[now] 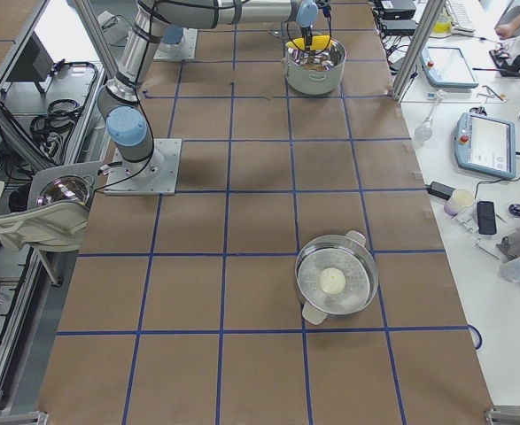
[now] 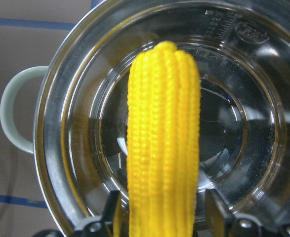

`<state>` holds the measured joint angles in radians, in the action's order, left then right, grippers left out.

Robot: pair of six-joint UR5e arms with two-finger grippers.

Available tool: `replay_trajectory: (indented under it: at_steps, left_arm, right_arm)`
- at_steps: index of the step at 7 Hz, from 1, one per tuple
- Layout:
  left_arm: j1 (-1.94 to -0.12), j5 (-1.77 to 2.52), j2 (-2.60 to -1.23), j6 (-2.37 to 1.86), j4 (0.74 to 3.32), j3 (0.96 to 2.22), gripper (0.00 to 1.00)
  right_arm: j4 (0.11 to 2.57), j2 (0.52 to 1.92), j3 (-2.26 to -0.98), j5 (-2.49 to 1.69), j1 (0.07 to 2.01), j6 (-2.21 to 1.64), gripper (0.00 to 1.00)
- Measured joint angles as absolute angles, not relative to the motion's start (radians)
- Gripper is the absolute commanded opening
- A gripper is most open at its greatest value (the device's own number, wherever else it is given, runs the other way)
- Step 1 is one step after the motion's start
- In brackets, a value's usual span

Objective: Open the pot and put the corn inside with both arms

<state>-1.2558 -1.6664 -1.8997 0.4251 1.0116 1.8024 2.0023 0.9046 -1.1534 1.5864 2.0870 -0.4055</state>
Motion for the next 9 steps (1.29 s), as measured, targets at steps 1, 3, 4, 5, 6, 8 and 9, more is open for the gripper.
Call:
replay_trajectory:
  at_steps: [1, 3, 4, 5, 6, 8, 9]
  left_arm:
    - [-1.248, -1.665, -1.898, 0.428, 0.995, 1.833, 0.00]
    - [-1.237, -1.664, -1.902, 0.429, 0.943, 1.868, 0.00]
    - [-1.234, -1.664, -1.910, 0.426, 0.902, 1.875, 0.00]
    - [-1.232, -1.664, -1.918, 0.424, 0.872, 1.879, 0.00]
    - [-1.230, -1.663, -1.921, 0.424, 0.861, 1.880, 0.32]
    - [-1.223, -1.669, -1.928, 0.430, 0.856, 1.874, 1.00]
    - [-1.223, -1.671, -1.929, 0.433, 0.856, 1.872, 1.00]
  right_arm:
    - [2.002, 0.916, -1.156, 1.587, 2.083, -0.404, 1.00]
    - [1.959, 0.974, -1.163, 1.586, 2.042, -0.396, 1.00]
    - [1.890, 1.030, -1.171, 1.584, 1.993, -0.380, 1.00]
    - [1.811, 1.097, -1.186, 1.586, 1.933, -0.341, 1.00]
    - [1.757, 1.154, -1.209, 1.588, 1.878, -0.305, 1.00]
    - [1.689, 1.276, -1.308, 1.589, 1.760, -0.236, 1.00]
    - [1.649, 1.340, -1.362, 1.589, 1.694, -0.192, 1.00]
